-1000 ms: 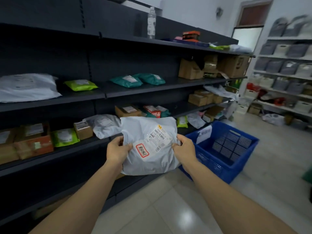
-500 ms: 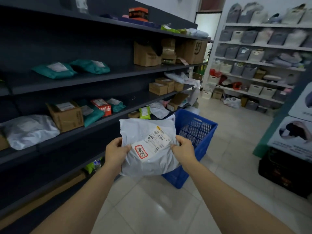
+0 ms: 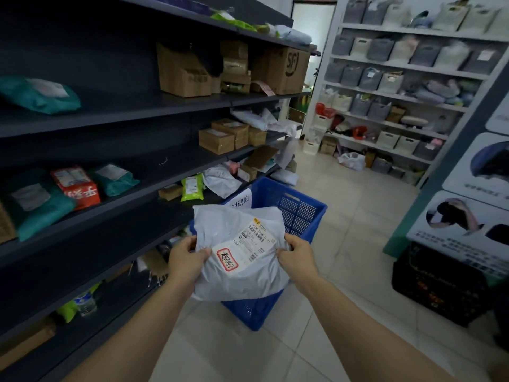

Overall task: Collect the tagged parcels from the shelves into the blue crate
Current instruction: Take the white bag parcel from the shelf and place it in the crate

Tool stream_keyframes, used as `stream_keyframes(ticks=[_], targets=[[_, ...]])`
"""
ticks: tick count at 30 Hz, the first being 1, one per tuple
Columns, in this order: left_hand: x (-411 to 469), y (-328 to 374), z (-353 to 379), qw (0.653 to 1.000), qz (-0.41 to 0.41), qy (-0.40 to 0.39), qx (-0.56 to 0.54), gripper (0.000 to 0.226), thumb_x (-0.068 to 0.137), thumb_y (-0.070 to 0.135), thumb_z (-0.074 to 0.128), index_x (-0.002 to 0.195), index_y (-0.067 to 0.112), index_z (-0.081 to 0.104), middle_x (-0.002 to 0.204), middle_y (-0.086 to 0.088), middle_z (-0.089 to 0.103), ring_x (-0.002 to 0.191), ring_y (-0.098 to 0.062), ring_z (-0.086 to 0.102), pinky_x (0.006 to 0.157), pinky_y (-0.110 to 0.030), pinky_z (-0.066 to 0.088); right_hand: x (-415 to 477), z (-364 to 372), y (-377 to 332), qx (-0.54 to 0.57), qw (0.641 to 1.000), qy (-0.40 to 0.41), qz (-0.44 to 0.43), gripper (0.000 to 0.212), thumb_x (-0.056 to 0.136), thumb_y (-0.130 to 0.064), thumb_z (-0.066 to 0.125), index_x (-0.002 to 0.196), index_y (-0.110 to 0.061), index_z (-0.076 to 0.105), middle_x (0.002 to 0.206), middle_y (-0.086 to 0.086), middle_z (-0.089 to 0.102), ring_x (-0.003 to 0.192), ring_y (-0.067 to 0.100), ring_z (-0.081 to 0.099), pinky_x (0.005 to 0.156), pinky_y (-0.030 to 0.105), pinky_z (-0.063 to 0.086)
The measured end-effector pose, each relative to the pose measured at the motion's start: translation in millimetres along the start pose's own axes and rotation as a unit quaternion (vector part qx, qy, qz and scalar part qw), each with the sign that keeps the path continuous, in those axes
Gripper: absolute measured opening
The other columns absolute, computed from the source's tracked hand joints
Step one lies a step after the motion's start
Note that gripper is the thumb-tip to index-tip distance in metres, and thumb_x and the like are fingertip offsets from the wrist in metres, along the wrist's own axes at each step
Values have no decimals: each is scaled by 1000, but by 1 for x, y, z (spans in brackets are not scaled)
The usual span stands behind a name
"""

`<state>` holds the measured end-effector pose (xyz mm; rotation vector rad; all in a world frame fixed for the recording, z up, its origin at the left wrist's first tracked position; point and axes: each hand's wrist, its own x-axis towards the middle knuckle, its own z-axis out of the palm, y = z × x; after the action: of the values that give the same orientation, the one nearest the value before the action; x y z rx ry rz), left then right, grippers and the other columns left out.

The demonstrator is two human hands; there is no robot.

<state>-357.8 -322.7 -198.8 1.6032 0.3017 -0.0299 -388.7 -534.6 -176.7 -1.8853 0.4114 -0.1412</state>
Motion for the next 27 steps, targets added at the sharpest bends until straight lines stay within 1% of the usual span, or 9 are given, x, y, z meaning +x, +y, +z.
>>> stream_keyframes(ticks=[1,4,8,15,18,20,24,25,27], targets=[[10,1,13,1000,-3,-1,7,30,87,1,64,115,11,64,110,-9,67,98,-26,64,90,-44,53,16,-6,3,0,1000,2,4,31,90,0,53,100,-24,70,92,-9,69,93,16,65,88,41,55],[39,4,52,1000,-5,2,24,28,86,3,64,113,11,64,107,-7,68,97,-25,64,88,-44,54,61,-25,10,1,1000,-2,7,30,90,1,53,89,-26,68,88,-7,69,91,19,65,84,38,55],[77,6,108,999,6,7,38,24,86,1,63,110,7,64,103,-8,67,95,-24,63,82,-38,50,127,-51,25,-6,1000,-14,12,32,89,1,54,90,-27,69,88,-8,70,90,16,65,85,38,56],[139,6,217,998,-5,47,40,19,84,1,63,98,15,64,100,-8,69,93,-28,65,86,-44,53,252,-105,49,-40,997,-58,19,27,89,-2,56,83,-26,68,89,-2,71,90,21,66,84,43,57],[159,9,256,997,-18,62,32,18,85,1,63,98,12,64,94,-5,67,87,-24,63,78,-37,51,299,-124,55,-56,995,-76,24,21,88,-3,57,87,-19,70,91,2,72,91,24,67,86,47,56],[178,10,285,996,-28,74,27,17,85,-2,62,97,10,64,87,-1,65,83,-21,62,73,-32,47,333,-135,58,-64,994,-85,28,20,89,-3,57,86,-19,69,91,2,72,91,24,67,87,47,56],[217,13,329,995,-46,87,9,18,86,-4,61,98,8,63,86,0,64,78,-17,61,67,-28,47,399,-146,65,-80,990,-112,36,19,90,-3,56,91,-17,69,91,0,71,92,24,66,88,46,55],[229,12,339,995,-50,91,5,19,85,-5,61,99,8,64,86,-1,64,77,-16,61,67,-27,47,416,-147,66,-81,989,-119,38,20,90,-3,55,91,-17,69,89,-2,70,92,24,66,88,45,55],[254,10,356,993,-58,102,1,21,84,-5,62,102,6,65,91,-6,66,81,-21,63,72,-31,49,451,-146,70,-81,987,-131,44,26,90,-1,54,89,-22,69,86,-6,68,91,22,65,87,43,56]])
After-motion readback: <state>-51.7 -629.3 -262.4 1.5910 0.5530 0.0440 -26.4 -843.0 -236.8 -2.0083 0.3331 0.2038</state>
